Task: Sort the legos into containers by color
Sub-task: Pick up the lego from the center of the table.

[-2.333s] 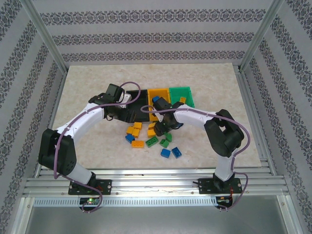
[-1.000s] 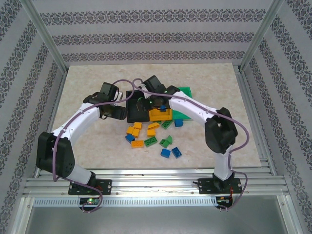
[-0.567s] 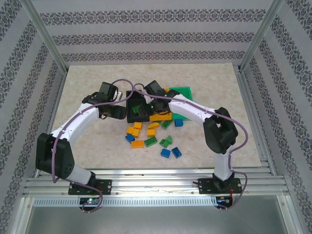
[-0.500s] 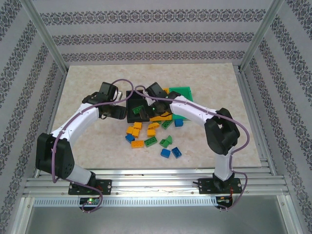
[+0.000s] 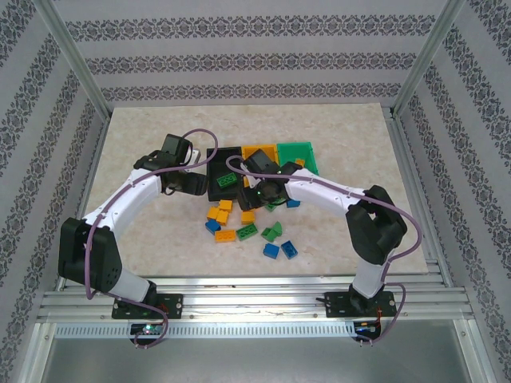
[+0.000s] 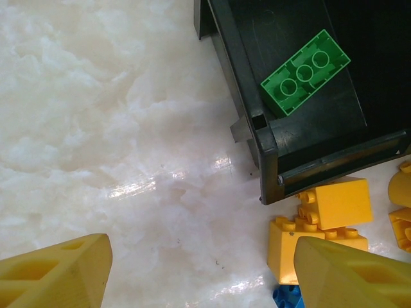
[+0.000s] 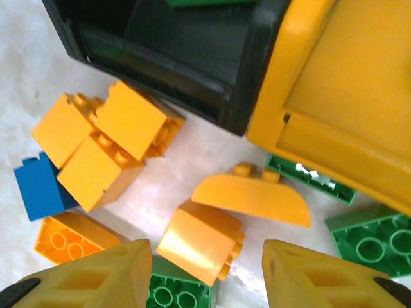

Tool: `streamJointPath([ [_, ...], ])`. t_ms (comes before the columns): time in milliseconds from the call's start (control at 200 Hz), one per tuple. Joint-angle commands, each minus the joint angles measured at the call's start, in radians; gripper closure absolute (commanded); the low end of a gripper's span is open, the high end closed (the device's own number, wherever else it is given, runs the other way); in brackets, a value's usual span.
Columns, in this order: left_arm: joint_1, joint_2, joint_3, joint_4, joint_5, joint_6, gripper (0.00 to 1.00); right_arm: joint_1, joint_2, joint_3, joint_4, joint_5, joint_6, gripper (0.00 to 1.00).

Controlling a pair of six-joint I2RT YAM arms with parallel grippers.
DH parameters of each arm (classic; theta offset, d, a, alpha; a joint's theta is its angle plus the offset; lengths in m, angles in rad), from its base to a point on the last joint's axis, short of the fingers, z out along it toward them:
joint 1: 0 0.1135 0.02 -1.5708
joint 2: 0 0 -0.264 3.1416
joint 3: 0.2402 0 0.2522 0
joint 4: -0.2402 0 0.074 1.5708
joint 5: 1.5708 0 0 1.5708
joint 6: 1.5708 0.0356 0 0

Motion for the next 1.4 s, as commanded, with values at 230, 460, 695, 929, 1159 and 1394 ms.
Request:
streamJointPath([
  [230, 0.014, -0.012, 0.008, -0.015, 0.029, -0.009, 0.25, 0.079, 0.025, -0.007, -0.036, 0.071, 0.040, 0.46],
  [460, 0.013, -0.011, 0.006, -0.012, 0.037, -0.007, 0.25, 0.099, 0.051, 0.006, -0.068, 0.106, 0.048, 0.40],
  [695, 0.013, -0.009, 0.004, -0.012, 0.041, -0.005, 0.25, 0.102, 0.112, 0.034, -0.093, 0.111, 0.054, 0.39],
  [929, 0.014, -0.006, 0.002, -0.014, 0.050, 0.001, 0.25, 0.105, 0.156, 0.068, -0.078, 0.079, 0.065, 0.38],
  [1159, 0.014, 0.001, 0.004, -0.013, 0.055, 0.002, 0.25, 0.111, 0.209, 0.109, -0.081, 0.060, 0.064, 0.38],
  [1394, 0.015, 0.003, 0.005, -0.012, 0.054, 0.002, 0.25, 0.112, 0.213, 0.108, -0.084, 0.060, 0.055, 0.48],
])
